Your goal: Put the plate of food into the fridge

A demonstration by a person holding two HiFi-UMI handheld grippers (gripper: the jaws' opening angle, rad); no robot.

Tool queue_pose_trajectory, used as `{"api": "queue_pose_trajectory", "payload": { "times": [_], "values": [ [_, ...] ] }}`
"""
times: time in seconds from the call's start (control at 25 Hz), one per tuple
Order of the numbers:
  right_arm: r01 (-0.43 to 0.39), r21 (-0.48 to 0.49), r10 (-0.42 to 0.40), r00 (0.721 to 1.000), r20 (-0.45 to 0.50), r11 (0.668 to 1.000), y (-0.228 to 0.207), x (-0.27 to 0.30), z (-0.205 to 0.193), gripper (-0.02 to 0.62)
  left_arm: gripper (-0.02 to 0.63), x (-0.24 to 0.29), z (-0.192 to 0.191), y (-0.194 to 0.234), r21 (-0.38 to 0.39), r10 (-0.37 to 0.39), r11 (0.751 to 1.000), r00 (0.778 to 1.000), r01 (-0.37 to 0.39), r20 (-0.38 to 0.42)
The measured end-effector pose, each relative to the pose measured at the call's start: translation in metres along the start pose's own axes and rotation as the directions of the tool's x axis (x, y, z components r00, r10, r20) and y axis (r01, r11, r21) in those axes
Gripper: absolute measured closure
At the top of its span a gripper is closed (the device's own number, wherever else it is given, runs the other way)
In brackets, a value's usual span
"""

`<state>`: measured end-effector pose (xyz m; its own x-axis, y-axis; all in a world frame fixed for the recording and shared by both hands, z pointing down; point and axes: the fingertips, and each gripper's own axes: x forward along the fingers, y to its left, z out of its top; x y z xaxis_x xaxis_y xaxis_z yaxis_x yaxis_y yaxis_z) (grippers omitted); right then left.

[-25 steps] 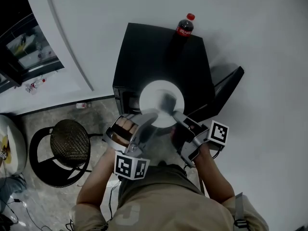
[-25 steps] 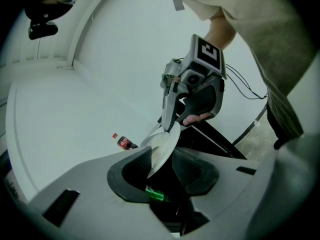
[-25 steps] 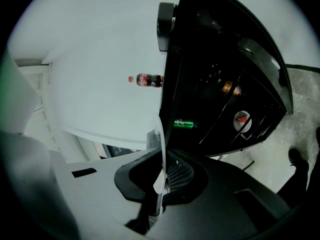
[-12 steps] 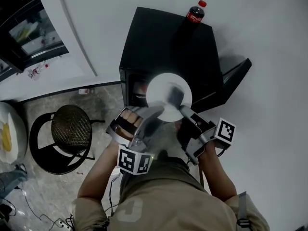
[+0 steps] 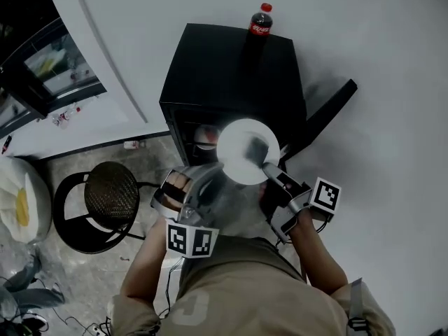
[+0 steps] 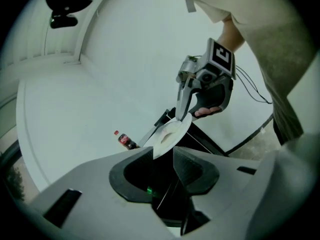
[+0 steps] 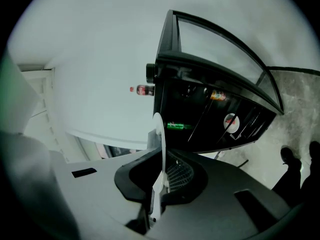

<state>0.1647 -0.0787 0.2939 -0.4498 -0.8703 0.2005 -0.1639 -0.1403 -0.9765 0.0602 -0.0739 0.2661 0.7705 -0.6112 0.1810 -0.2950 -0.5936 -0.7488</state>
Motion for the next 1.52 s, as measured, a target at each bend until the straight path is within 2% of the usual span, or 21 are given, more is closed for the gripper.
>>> {"api": "queue_pose_trajectory", "payload": {
  "times": [0.12, 0.16, 0.24, 0.28, 0.32, 0.36, 0.44, 0.48, 0.52, 0.6, 0.64, 0.68, 0.76, 0.92, 1.12, 1.4, 1.52],
  "values": [
    [-0.006, -0.004, 0.006, 1.0, -0.001, 1.0, -0.004, -0.018, 0.011, 0.568, 0.498, 0.0, 0.007, 0.001, -0.137, 0.021, 0.99, 1.0, -0.02, 0.002],
    [-0.007, -0.003, 0.007, 1.0, -0.001, 1.0, -0.006, -0.024, 0.013, 0.568, 0.547, -0.001, 0.009, 0.003, -0.191, 0.035, 0.981, 0.999, -0.033, 0.006],
    [-0.006, 0.001, 0.006, 1.0, -0.003, 1.0, -0.01, -0.036, 0.017, 0.568, 0.581, -0.004, 0.01, 0.009, -0.309, 0.068, 0.949, 0.998, -0.063, 0.007],
    [-0.006, 0.004, 0.006, 1.0, -0.005, 1.0, -0.013, -0.042, 0.019, 0.568, 0.585, -0.006, 0.01, 0.013, -0.377, 0.087, 0.923, 0.996, -0.078, 0.007],
    [-0.008, 0.007, 0.008, 1.0, -0.007, 1.0, -0.014, -0.046, 0.021, 0.568, 0.591, -0.007, 0.01, 0.019, -0.456, 0.106, 0.885, 0.994, -0.09, 0.01],
    [-0.01, 0.008, 0.01, 1.0, -0.01, 1.0, -0.016, -0.05, 0.023, 0.568, 0.594, -0.009, 0.009, 0.023, -0.549, 0.12, 0.83, 0.993, -0.093, 0.014],
    [-0.013, 0.01, 0.013, 1.0, -0.017, 1.0, -0.019, -0.058, 0.025, 0.568, 0.595, -0.014, 0.008, 0.028, -0.728, 0.111, 0.683, 0.993, -0.056, 0.028],
    [-0.014, 0.011, 0.014, 1.0, -0.021, 1.0, -0.02, -0.063, 0.024, 0.568, 0.595, -0.017, 0.009, 0.03, -0.786, 0.103, 0.617, 0.993, -0.021, 0.055],
    [-0.014, 0.009, 0.014, 1.0, -0.023, 1.0, -0.021, -0.069, 0.022, 0.568, 0.595, -0.023, 0.011, 0.031, -0.827, 0.104, 0.562, 0.991, 0.014, 0.088],
    [-0.016, 0.007, 0.016, 0.999, -0.027, 1.0, -0.023, -0.084, 0.012, 0.568, 0.595, -0.037, 0.014, 0.029, -0.883, 0.121, 0.466, 0.984, 0.062, 0.133],
    [-0.017, 0.008, 0.018, 0.999, -0.03, 1.0, -0.024, -0.09, 0.007, 0.568, 0.595, -0.044, 0.015, 0.026, -0.9, 0.127, 0.429, 0.982, 0.074, 0.141],
    [-0.019, 0.009, 0.019, 0.999, -0.033, 1.0, -0.026, -0.095, 0.004, 0.568, 0.595, -0.048, 0.015, 0.022, -0.911, 0.128, 0.404, 0.982, 0.079, 0.142],
    [-0.021, 0.009, 0.022, 0.999, -0.041, 1.0, -0.031, -0.097, 0.001, 0.568, 0.595, -0.051, 0.014, 0.014, -0.917, 0.115, 0.39, 0.984, 0.083, 0.138],
    [-0.03, 0.008, 0.03, 0.998, -0.06, 1.0, -0.037, -0.102, -0.002, 0.568, 0.595, -0.057, 0.019, 0.0, -0.913, 0.087, 0.398, 0.987, 0.093, 0.139],
    [-0.044, 0.016, 0.045, 0.995, -0.089, 0.999, -0.046, -0.102, -0.005, 0.568, 0.595, -0.057, 0.016, -0.008, -0.916, 0.095, 0.397, 0.99, 0.063, 0.109],
    [-0.066, 0.031, 0.07, 0.987, -0.142, 0.997, -0.062, -0.1, -0.006, 0.568, 0.595, -0.058, 0.009, -0.018, -0.898, 0.079, 0.44, 0.996, 0.006, 0.046],
    [-0.069, 0.038, 0.075, 0.984, -0.164, 0.997, -0.068, -0.115, -0.026, 0.568, 0.595, -0.077, 0.017, -0.034, -0.886, 0.048, 0.464, 0.999, 0.001, 0.026]
  ]
}}
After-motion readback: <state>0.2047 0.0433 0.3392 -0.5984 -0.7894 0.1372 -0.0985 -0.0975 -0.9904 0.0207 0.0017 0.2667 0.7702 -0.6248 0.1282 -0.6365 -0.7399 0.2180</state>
